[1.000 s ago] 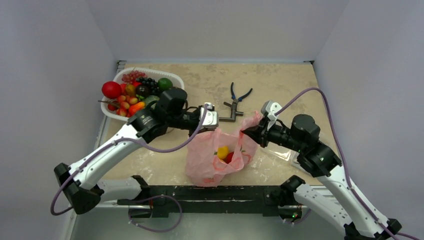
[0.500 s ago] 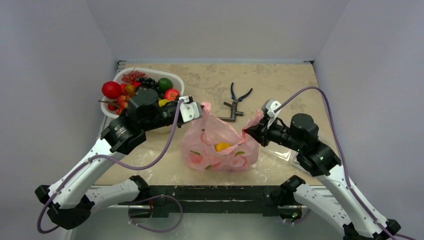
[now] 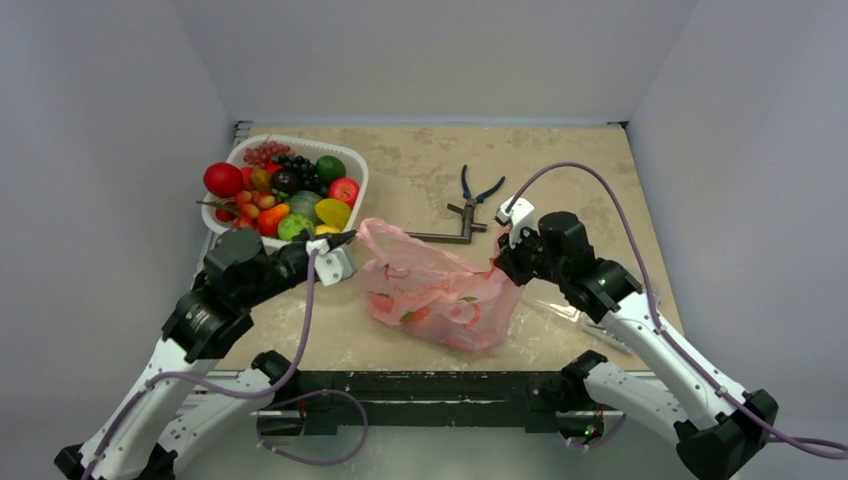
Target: Place the fake fruits into the plastic bag and tie a complex knot
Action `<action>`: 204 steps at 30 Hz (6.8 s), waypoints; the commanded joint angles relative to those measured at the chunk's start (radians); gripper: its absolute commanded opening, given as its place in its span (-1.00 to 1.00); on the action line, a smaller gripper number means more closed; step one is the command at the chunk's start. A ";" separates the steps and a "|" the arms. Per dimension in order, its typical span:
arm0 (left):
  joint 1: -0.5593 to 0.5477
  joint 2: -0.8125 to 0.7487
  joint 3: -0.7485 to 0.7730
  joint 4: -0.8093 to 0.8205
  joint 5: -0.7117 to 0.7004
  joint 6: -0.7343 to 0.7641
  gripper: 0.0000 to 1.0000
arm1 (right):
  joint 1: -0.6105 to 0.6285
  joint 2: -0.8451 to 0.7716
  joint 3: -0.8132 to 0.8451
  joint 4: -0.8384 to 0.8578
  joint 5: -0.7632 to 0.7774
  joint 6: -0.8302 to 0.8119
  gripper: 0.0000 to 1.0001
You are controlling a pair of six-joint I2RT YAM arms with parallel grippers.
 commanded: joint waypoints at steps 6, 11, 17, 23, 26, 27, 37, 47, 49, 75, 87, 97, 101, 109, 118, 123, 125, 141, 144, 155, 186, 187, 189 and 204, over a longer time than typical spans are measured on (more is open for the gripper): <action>0.016 -0.037 0.127 -0.299 0.035 -0.180 0.53 | -0.005 0.019 0.082 0.040 -0.092 -0.074 -1.00; 0.064 0.013 0.246 -0.368 0.204 -0.385 0.95 | -0.005 -0.010 0.091 0.059 -0.164 -0.091 -1.00; 0.069 0.245 0.394 -0.425 0.391 -0.425 1.00 | -0.005 -0.024 0.097 0.065 -0.243 -0.088 -1.00; 0.194 0.390 0.431 -0.314 0.517 -0.442 1.00 | -0.004 -0.031 0.110 0.047 -0.251 -0.099 -1.00; 0.203 0.430 0.422 -0.256 0.536 -0.403 1.00 | -0.002 -0.037 0.111 0.049 -0.263 -0.107 -1.00; 0.204 0.443 0.420 -0.231 0.553 -0.397 1.00 | -0.003 -0.037 0.113 0.045 -0.267 -0.114 -1.00; 0.202 0.630 0.446 -0.016 0.749 -0.612 0.95 | -0.003 -0.019 0.122 0.056 -0.278 -0.147 -1.00; 0.208 0.503 0.418 -0.016 0.723 -0.564 -1.00 | -0.038 0.037 0.325 -0.180 -0.216 -0.299 -1.00; 0.232 0.440 0.369 -0.041 0.721 -0.544 -1.00 | -0.038 0.052 0.338 -0.185 -0.202 -0.301 -1.00; 0.189 0.035 -0.171 -0.515 0.567 0.296 -1.00 | -0.042 0.464 0.104 0.118 -0.049 -0.357 -1.00; 0.188 0.131 0.106 -0.020 0.538 -0.493 -1.00 | -0.102 0.137 0.438 -0.103 -0.226 -0.238 0.98; 0.188 0.103 0.086 0.063 0.528 -0.601 -1.00 | 0.091 0.151 0.438 0.063 -0.471 -0.070 0.82; 0.188 0.094 0.062 0.105 0.531 -0.639 -1.00 | 0.192 0.202 0.400 0.139 -0.437 -0.108 0.75; 0.187 0.104 0.039 0.162 0.543 -0.661 -1.00 | 0.274 0.300 0.336 0.347 -0.370 -0.119 0.22; 0.123 0.156 0.040 0.165 0.464 -0.551 -1.00 | 0.288 0.339 0.339 0.468 -0.343 -0.071 -0.99; 0.057 0.210 0.076 0.122 0.409 -0.494 -0.87 | 0.289 0.338 0.346 0.463 -0.357 -0.065 -1.00; 0.057 0.218 0.119 0.047 0.426 -0.470 -0.30 | 0.290 0.328 0.339 0.458 -0.356 -0.072 -1.00; 0.066 0.243 0.311 -0.221 0.483 -0.029 1.00 | 0.291 0.301 0.312 0.432 -0.411 -0.122 -1.00; 0.065 0.305 0.353 -0.220 0.525 -0.033 1.00 | 0.291 0.307 0.319 0.432 -0.419 -0.125 -1.00; 0.065 0.379 0.359 -0.210 0.624 -0.007 0.13 | 0.308 0.314 0.318 0.428 -0.455 -0.130 -1.00; 0.141 0.199 0.095 0.268 0.487 -0.505 -1.00 | 0.428 0.370 0.136 0.784 -0.170 0.150 0.73; 0.143 0.189 0.089 0.277 0.470 -0.516 -1.00 | 0.430 0.372 0.106 0.802 -0.169 0.138 0.54; 0.149 0.166 0.077 0.283 0.440 -0.534 -1.00 | 0.430 0.369 0.052 0.817 -0.162 0.107 0.01; 0.281 0.115 -0.047 -0.078 0.576 -0.296 0.91 | 0.428 0.381 -0.013 0.758 -0.250 -0.279 -1.00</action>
